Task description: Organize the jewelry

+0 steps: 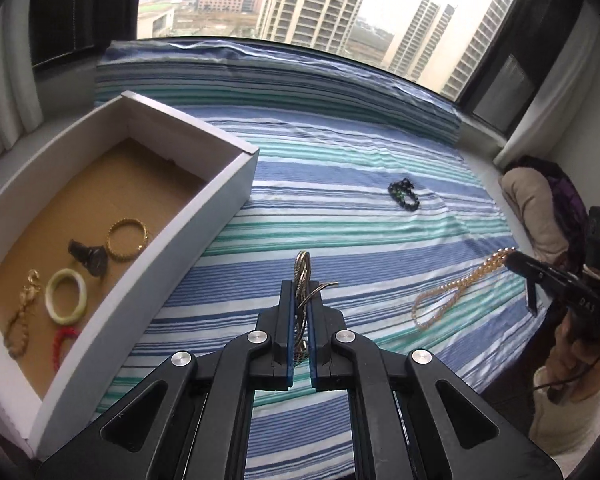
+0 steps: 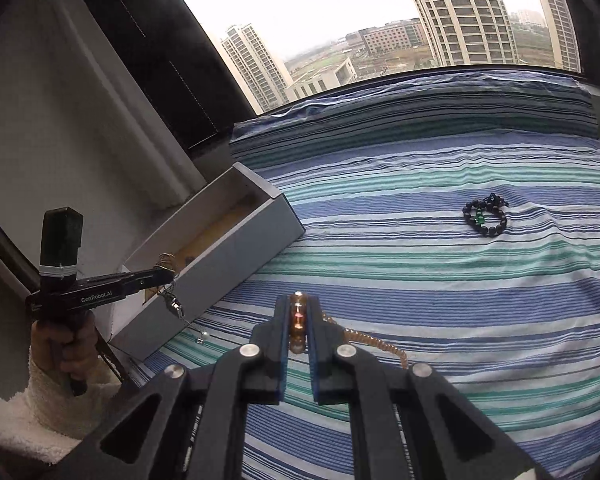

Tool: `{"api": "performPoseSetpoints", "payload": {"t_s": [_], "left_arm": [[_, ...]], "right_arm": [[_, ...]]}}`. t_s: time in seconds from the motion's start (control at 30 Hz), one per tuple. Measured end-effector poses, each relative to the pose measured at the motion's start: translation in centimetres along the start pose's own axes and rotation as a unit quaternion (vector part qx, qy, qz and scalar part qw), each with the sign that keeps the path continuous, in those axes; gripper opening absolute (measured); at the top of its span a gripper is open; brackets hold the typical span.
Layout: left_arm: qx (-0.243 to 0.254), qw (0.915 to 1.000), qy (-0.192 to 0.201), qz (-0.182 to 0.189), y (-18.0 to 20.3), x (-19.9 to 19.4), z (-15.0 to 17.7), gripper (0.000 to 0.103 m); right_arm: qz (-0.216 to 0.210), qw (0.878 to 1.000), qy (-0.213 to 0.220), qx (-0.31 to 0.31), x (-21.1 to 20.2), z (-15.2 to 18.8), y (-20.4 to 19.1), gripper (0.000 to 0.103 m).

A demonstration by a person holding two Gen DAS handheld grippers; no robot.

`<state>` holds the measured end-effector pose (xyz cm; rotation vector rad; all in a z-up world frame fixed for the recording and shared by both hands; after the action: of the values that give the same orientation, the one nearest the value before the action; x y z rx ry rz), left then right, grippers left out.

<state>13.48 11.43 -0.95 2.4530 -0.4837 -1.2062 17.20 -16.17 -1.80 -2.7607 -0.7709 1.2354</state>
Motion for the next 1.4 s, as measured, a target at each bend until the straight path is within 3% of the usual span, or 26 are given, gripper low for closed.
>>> {"api": "performPoseSetpoints", "payload": {"t_s": [0.27,0.5,0.63,0.73,0.9,1.0,1.03,1.07,1.1,1.13,1.3,1.4], "left_arm": [[-0.034,0.9976,0.043,-0.043,-4.5,-6.6,-4.0,0.003],[-0.074,0.9909,0.073,-0.086,-10.4,-8.0,-8.1,0.003],[-0.095,0.9889,0.07,-0.091,-13.9,-6.4,-10.4,0.003],[-0.104,0.9871,0.063,-0.104,-16.6,-4.5,-12.2,0.003],[-0.106,0.9852,0.057,-0.122,-20.1,-0.9,-14.7,0.003],[-0.096,0.9843,0.059,-0.136,-22.0,1.6,-15.6,0.006],[-0.102,0.9818,0.064,-0.147,-22.9,2.1,-15.7,0.015],[-0.109,0.9785,0.064,-0.163,-23.9,2.5,-15.6,0.025],[-0.116,0.9749,0.063,-0.179,-24.6,2.7,-15.3,0.047],[-0.122,0.9718,0.068,-0.19,-25.2,2.6,-15.0,0.055],[-0.122,0.9733,0.078,-0.178,-24.5,1.3,-12.8,0.057],[-0.093,0.9764,0.08,-0.178,-21.6,-0.1,-11.1,0.072]], "right_arm": [[-0.071,0.995,0.025,-0.073,0.0,-6.9,-9.4,0.008],[-0.131,0.987,0.028,-0.091,2.6,-13.5,-18.1,0.008],[-0.122,0.987,0.04,-0.1,5.6,-17.5,-21.6,0.008],[-0.118,0.988,0.027,-0.098,9.2,-19.3,-23.1,0.008],[-0.104,0.989,-0.016,-0.1,16.4,-19.4,-24.1,0.008],[-0.067,0.991,-0.029,-0.115,20.4,-18.2,-23.9,0.011],[-0.044,0.989,-0.037,-0.134,21.7,-17.8,-23.9,0.015],[-0.027,0.989,-0.043,-0.139,22.5,-17.4,-23.6,0.033],[-0.021,0.99,-0.044,-0.134,22.8,-17.2,-23.2,0.046],[-0.023,0.991,-0.04,-0.125,22.3,-17.1,-22.5,0.046],[-0.021,0.992,-0.02,-0.125,18.7,-15.6,-19.7,0.051],[0.008,0.991,-0.002,-0.131,16.8,-13.9,-17.6,0.063]]}}
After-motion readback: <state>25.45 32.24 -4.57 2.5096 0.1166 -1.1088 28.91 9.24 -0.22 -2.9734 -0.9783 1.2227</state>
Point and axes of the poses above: each gripper's, at about its wrist camera, not at the fingertips, and x roughly the way its jaws point, y to its right, z to its underside, the point moved 7 cm from there along x, roughly the way its jaws point, and after that the axes turned 15 degrees about z, right-handed, at the moved point
